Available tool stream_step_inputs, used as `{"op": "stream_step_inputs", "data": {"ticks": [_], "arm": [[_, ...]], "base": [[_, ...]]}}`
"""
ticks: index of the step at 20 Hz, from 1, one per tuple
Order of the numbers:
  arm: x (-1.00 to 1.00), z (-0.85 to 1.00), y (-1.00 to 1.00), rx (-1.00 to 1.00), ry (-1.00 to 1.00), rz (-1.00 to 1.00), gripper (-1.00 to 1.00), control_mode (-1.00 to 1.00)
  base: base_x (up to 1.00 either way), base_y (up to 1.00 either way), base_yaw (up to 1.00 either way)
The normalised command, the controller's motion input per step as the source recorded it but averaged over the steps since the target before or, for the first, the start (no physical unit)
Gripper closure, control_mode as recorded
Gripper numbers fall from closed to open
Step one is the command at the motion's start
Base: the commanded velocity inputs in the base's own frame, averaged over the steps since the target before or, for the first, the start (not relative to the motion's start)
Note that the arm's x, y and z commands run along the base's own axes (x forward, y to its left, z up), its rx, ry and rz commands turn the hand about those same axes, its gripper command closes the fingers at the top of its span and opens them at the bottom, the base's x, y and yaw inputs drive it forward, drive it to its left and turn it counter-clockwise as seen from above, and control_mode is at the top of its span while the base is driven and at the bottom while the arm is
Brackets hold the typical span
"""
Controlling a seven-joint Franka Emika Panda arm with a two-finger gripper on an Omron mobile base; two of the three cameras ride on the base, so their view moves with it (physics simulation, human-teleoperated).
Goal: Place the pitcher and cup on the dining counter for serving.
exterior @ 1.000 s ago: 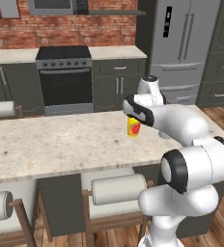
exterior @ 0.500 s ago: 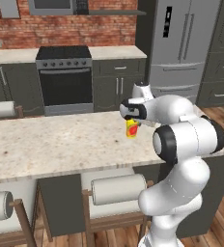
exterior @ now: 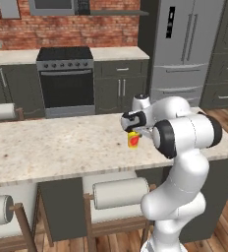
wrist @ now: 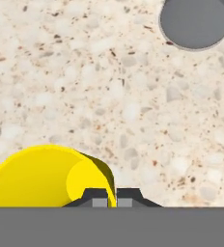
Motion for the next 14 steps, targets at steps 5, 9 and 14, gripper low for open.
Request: {"op": "stream_step_inputs", "data": {"ticks": [5,9,14], "arm": [[0.11,-0.52,0.00,0.00,0.00,-0.04,1.00,-1.00],[0.04,-0.20,-0.01,0.00,0.00,0.00,-1.00,-1.00],[-0.01,0.12,0.00,0.00,0.00,0.00,-1.00,-1.00]], "base": [[0.00,0.00,0.00],[0.00,0.00,0.00],[0.00,0.00,0.00]]}}
